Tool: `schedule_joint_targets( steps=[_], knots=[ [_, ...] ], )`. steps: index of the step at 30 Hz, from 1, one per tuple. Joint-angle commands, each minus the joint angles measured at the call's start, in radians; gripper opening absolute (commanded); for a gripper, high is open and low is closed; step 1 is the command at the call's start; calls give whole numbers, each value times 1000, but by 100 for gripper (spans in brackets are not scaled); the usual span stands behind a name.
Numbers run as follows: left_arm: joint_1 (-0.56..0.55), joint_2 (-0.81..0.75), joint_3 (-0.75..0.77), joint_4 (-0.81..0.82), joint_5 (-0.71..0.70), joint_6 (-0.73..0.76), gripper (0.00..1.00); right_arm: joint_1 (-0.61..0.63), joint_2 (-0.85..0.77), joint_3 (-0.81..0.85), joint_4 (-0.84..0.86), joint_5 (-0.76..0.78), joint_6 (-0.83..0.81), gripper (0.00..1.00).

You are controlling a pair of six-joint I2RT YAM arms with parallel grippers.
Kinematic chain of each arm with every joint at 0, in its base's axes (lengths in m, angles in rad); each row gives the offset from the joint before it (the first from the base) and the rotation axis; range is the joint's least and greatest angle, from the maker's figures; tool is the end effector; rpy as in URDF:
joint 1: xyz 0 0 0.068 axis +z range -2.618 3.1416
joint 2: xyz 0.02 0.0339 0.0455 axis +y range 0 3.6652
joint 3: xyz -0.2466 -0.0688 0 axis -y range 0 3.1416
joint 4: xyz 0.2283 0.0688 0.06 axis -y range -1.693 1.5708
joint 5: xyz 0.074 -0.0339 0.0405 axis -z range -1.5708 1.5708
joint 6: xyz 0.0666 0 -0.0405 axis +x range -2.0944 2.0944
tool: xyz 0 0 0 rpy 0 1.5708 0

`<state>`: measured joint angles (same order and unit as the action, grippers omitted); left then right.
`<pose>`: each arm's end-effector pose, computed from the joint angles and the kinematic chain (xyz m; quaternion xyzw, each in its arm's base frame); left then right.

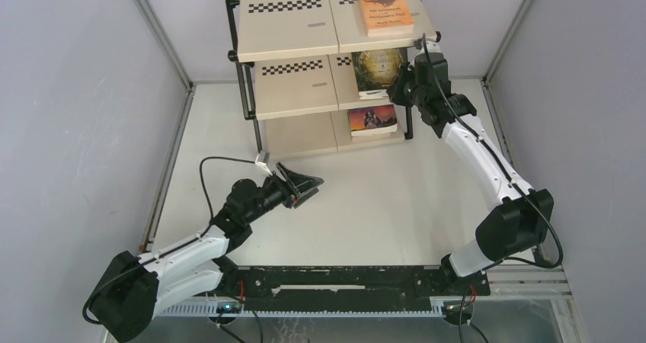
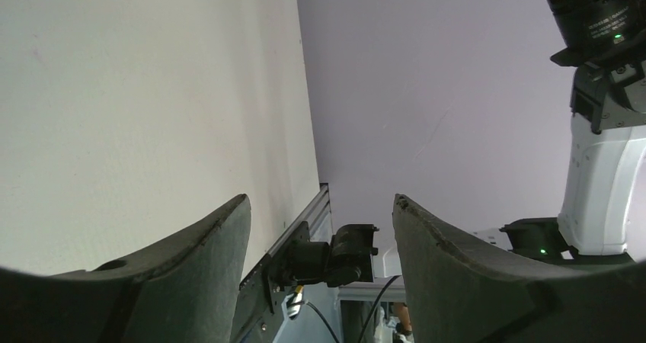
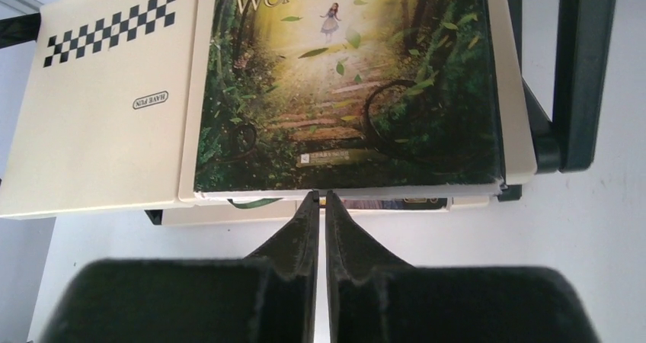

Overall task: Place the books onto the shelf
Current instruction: Adjust the book on the shelf, then reset both arms

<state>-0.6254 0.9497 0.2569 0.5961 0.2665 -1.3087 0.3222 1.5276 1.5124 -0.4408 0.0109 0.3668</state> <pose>0.1747 -0.1477 0.2011 -0.1618 0.7214 -0.6042 0.2972 0.3462 0.1148 0.3545 0.0218 0.8483 0.1743 0.4995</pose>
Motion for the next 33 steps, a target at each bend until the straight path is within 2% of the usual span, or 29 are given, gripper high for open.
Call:
schedule_joint_targets(
  steps=[1,4,7,12,13,17,22,29,33],
  knots=[
    [6,-22,105,-58,0,75,74,9,-94,-19,-19,44,-40,18],
    [6,-79,196,-373,-98,239,80,1,-190,-117,-18,42,-59,32],
    [9,-141,267,-646,-294,360,84,-1,-279,-210,-29,75,-70,42],
    [11,-218,363,-913,-600,429,87,-36,-400,-345,-59,113,-61,48],
    [10,-230,379,-955,-664,436,87,-45,-421,-367,-62,130,-56,52],
    [10,-303,387,-1035,-862,483,87,-77,-486,-419,-109,191,-30,64],
    [10,-375,348,-1043,-1062,585,87,-120,-559,-491,-148,220,-5,68],
    [11,-448,268,-955,-1134,738,87,-165,-666,-592,-121,234,10,73],
    [10,-462,246,-939,-1136,777,87,-171,-709,-622,-101,258,-3,70]
  ],
)
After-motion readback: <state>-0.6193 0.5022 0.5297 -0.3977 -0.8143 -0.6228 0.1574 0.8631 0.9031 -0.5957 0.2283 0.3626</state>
